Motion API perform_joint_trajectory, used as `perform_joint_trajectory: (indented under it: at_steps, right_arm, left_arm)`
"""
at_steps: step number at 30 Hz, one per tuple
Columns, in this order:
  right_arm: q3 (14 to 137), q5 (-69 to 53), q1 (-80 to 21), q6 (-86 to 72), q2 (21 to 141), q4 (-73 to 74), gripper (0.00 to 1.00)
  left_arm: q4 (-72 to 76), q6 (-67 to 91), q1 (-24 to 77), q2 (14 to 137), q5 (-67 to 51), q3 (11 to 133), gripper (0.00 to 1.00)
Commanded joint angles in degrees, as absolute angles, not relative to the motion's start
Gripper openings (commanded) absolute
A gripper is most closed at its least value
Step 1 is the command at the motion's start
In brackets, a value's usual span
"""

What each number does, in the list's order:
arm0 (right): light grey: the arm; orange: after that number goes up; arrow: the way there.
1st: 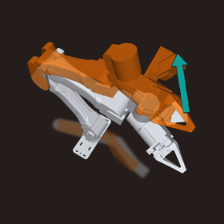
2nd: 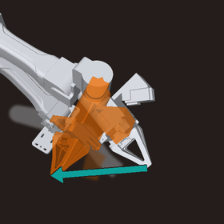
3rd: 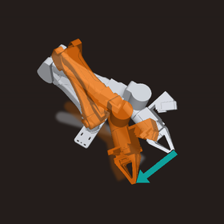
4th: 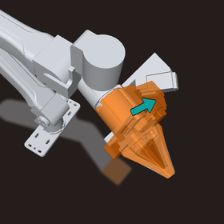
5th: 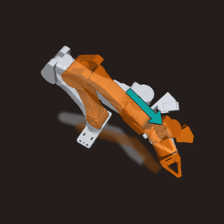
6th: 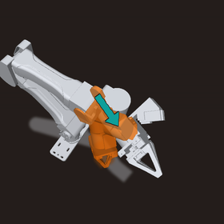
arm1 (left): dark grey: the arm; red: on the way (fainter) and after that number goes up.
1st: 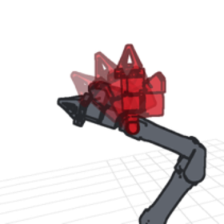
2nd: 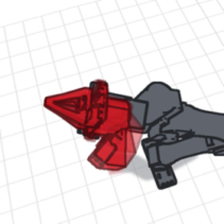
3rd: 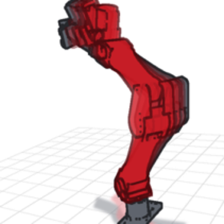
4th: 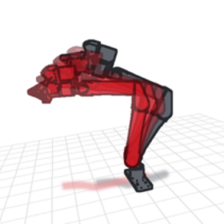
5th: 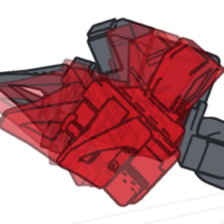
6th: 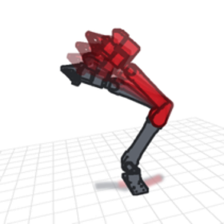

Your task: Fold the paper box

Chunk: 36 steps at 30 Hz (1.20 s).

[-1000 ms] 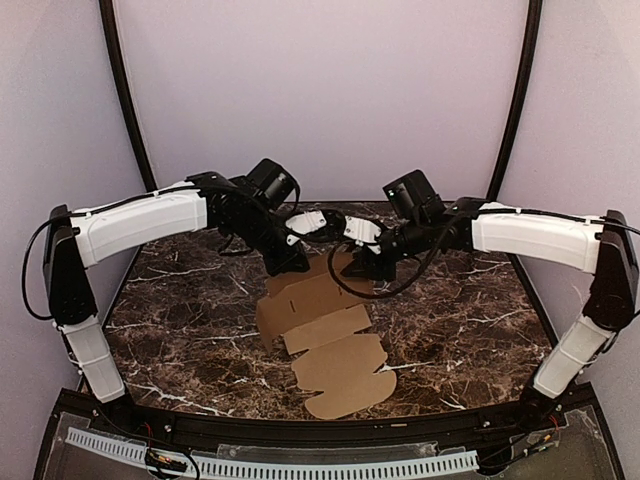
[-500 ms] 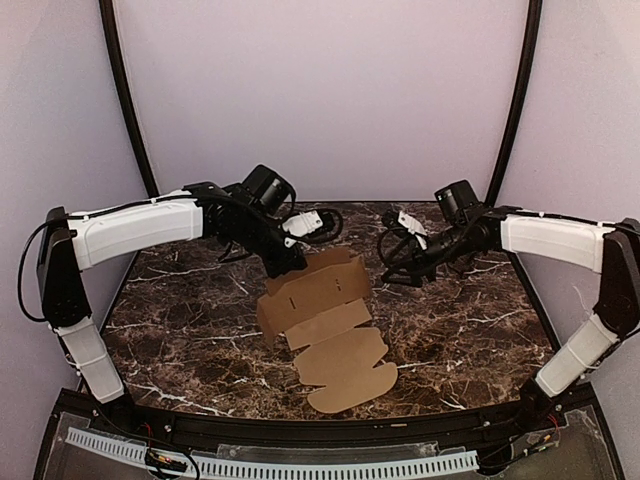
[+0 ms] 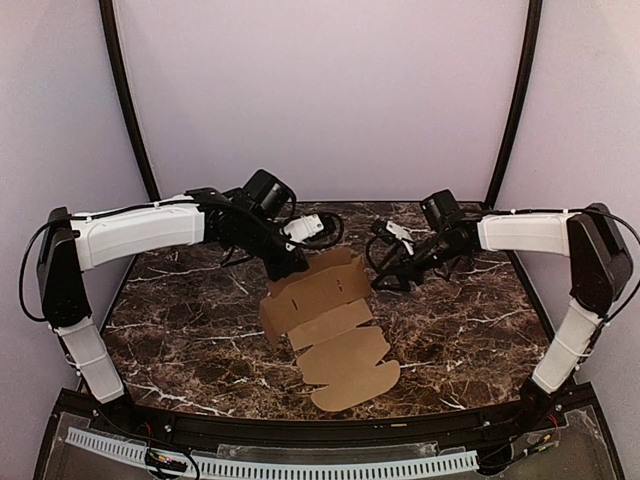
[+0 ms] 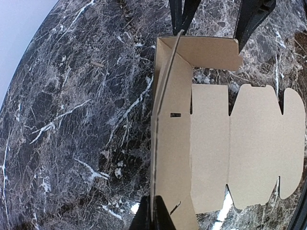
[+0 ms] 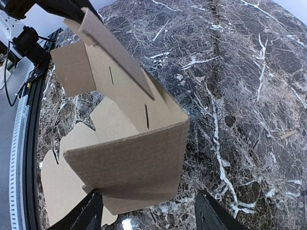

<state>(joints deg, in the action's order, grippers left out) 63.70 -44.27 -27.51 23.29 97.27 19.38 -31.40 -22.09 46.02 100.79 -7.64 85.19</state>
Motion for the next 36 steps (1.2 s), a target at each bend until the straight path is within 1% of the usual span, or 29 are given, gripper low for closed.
perform_joint_trajectory:
  at_steps: [1, 5, 8, 12, 15, 18, 23, 26, 31, 36]
  right_arm:
    - [66.87, -49.07, -27.95, 23.66, 100.63, 19.54, 0.64]
    - [67.67, -51.09, -27.79, 23.75, 102.44, 22.12, 0.63]
    - [66.3, -51.04, -27.21, 23.23, 101.6, 24.86, 0.63]
    - [60.5, -51.26, -24.61, 15.93, 97.03, 20.93, 0.62]
    - [57.14, -50.03, -23.77, 13.16, 93.53, 16.96, 0.65]
    - [57.72, -51.28, -23.82, 10.85, 95.14, 15.53, 0.66]
    - [62.44, -56.45, -23.78, 7.35, 103.11, 14.22, 0.66]
    - [64.28, -60.36, -23.82, 4.73, 106.18, 10.89, 0.67]
    - [64.85, -62.23, -23.88, 2.02, 106.9, 3.34, 0.67]
    - [63.07, -62.89, -24.37, 1.5, 105.89, -0.38, 0.63]
  left_arm:
    - [-28.72, -25.6, 47.19, 98.31, -5.32, 82.06, 0.01]
    - [-27.94, -25.95, 47.77, 98.54, -2.64, 81.24, 0.01]
    - [-27.24, -24.73, 47.77, 97.61, -1.46, 80.71, 0.01]
    - [-23.69, -21.75, 47.35, 93.82, 2.71, 76.86, 0.01]
    - [-20.56, -17.43, 45.38, 91.66, 3.57, 74.76, 0.01]
    - [-18.47, -13.78, 43.35, 89.87, 1.39, 73.27, 0.01]
    - [-16.49, -10.14, 41.3, 89.21, -4.36, 72.98, 0.01]
    - [-17.03, -8.97, 40.57, 89.95, -7.79, 74.06, 0.01]
    - [-17.6, -7.68, 40.19, 91.37, -10.18, 74.66, 0.01]
    - [-16.85, -5.47, 39.76, 92.46, -10.67, 75.07, 0.01]
